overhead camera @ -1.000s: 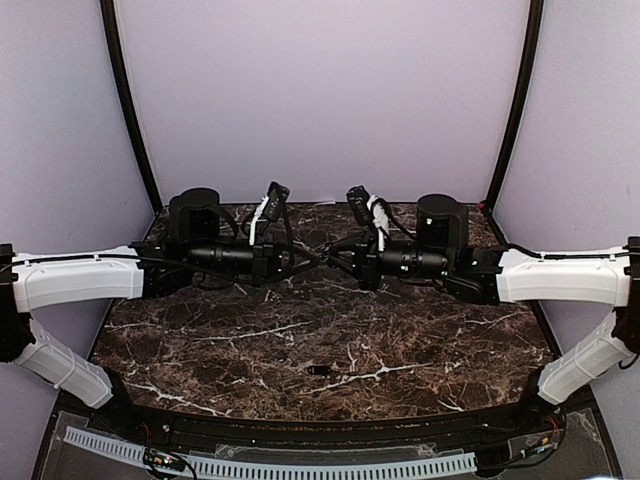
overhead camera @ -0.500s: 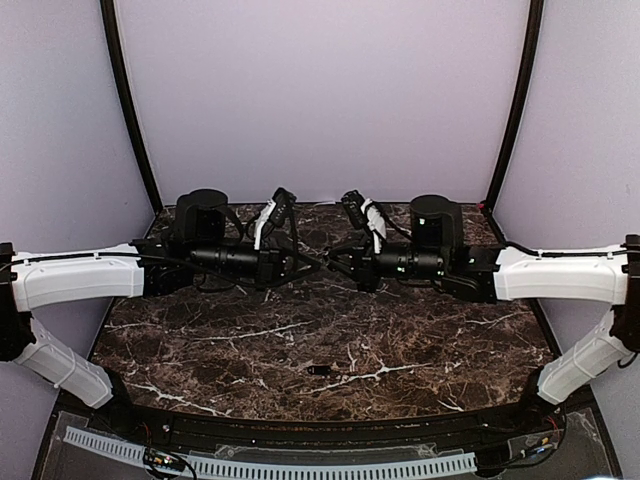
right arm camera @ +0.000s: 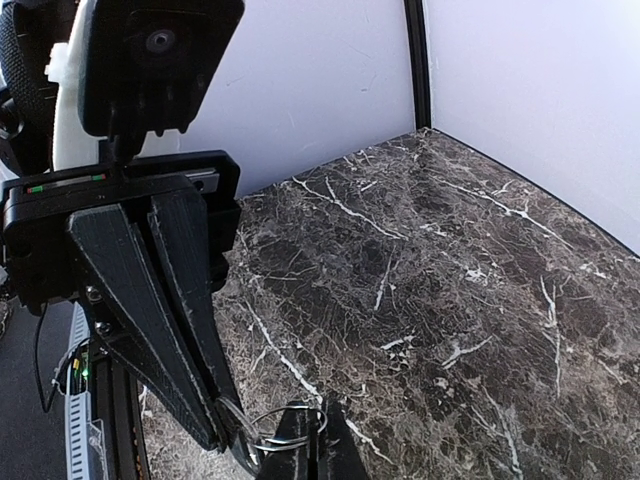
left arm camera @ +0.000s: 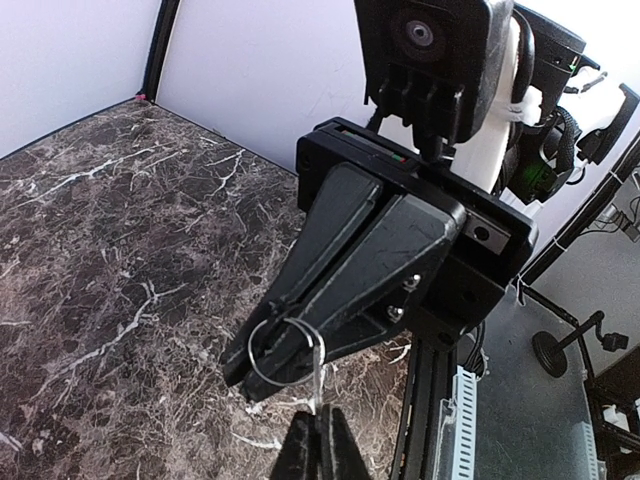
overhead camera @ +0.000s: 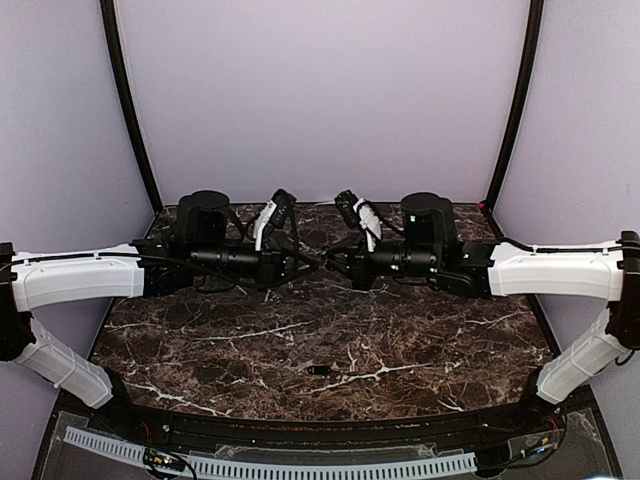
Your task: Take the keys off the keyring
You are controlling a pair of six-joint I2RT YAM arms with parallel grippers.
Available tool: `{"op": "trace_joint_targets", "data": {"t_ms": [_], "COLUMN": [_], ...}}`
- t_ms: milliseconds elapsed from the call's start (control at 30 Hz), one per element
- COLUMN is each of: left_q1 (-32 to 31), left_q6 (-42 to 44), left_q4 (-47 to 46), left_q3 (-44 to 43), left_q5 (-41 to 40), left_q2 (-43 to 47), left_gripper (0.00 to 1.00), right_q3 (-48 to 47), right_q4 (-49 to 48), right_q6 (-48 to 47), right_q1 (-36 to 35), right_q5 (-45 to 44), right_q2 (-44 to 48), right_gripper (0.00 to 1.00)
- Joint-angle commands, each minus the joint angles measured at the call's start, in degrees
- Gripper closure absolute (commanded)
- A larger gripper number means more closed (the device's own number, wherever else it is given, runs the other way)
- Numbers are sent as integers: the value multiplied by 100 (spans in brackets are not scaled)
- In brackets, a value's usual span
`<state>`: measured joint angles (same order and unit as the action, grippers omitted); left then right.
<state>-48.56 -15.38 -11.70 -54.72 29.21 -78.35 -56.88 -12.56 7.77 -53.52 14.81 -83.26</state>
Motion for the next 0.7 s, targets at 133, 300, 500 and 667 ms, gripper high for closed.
{"op": "trace_joint_targets", "data": {"t_ms": [133, 300, 500, 667], "left_q1": [-206, -207, -207, -207], "left_q6": [181, 107, 55, 40], "left_q4": [-147, -70, 148, 290], "left_q3": [-114, -172, -331, -418], "left_q5": [287, 276, 279, 199], "left_q2": [205, 173, 58, -5], "left_gripper": [100, 100, 100, 100], "right_q3": [-211, -187, -219, -227], "right_q4": [246, 370, 513, 503], "right_q6": [-11, -432, -1187, -1655], "right_q1": [17, -127, -471, -688], "right_q5": [-532, -975, -1671, -2018], "right_q2": [-196, -197, -243, -242], "right_gripper": [100, 100, 100, 100]}}
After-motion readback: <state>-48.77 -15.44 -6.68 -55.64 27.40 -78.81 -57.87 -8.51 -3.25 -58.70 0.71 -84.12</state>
